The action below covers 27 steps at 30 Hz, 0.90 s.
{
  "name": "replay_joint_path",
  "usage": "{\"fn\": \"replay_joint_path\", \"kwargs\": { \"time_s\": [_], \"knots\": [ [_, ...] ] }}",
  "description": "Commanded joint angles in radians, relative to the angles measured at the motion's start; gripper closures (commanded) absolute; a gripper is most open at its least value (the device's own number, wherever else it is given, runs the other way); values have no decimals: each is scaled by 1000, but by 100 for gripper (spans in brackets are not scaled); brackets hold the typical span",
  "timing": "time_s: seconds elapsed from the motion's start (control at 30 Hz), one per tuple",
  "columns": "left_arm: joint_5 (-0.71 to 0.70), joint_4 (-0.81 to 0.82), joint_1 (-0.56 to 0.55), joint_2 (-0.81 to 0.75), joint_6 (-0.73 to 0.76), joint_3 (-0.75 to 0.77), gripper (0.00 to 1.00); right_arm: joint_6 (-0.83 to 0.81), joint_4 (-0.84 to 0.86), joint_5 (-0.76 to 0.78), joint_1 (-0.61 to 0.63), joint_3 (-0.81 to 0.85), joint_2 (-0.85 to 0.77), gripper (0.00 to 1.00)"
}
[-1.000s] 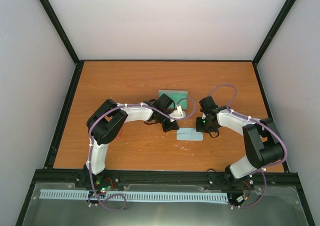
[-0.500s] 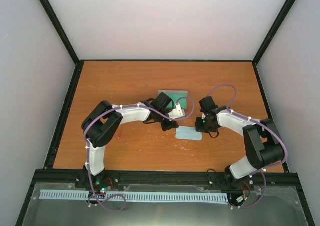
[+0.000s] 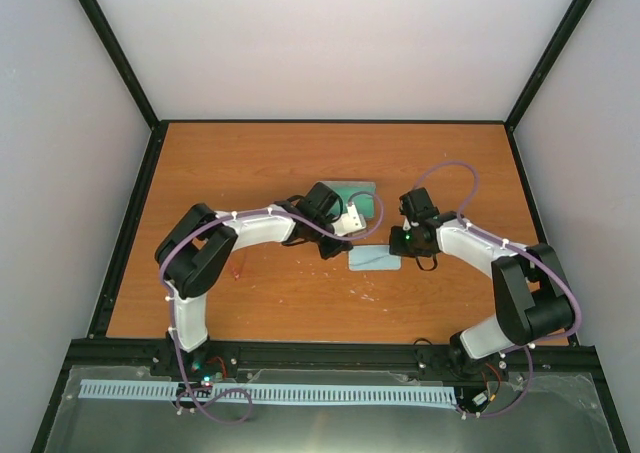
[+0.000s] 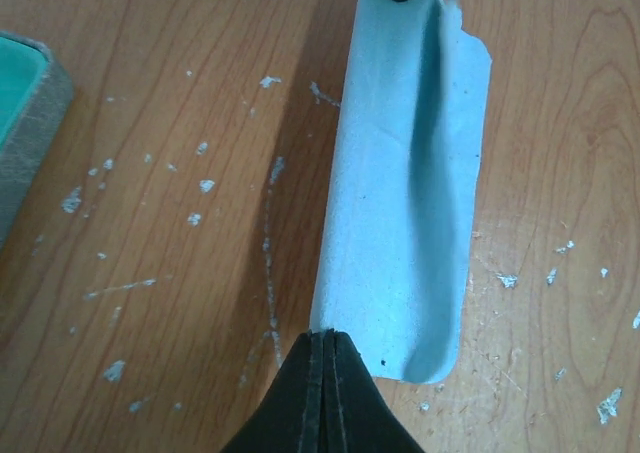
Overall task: Organize the sunglasses
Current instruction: Pick up the glasses cleaning cloth from the center of the board.
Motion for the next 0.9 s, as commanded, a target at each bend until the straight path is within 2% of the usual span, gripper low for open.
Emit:
{"fn": "replay_joint_path", "kwargs": {
  "time_s": [0.0, 0.43, 0.87],
  "knots": [
    [-33, 33, 16, -52, 24, -10, 99, 3, 39, 0, 0, 32, -10, 97],
    [-72, 46, 51, -70, 40, -23, 99, -4, 64, -20, 0, 87, 53, 97],
    [-73, 49, 163, -74, 60, -13, 100, -42, 63, -69, 21, 267, 220, 97]
  ]
}}
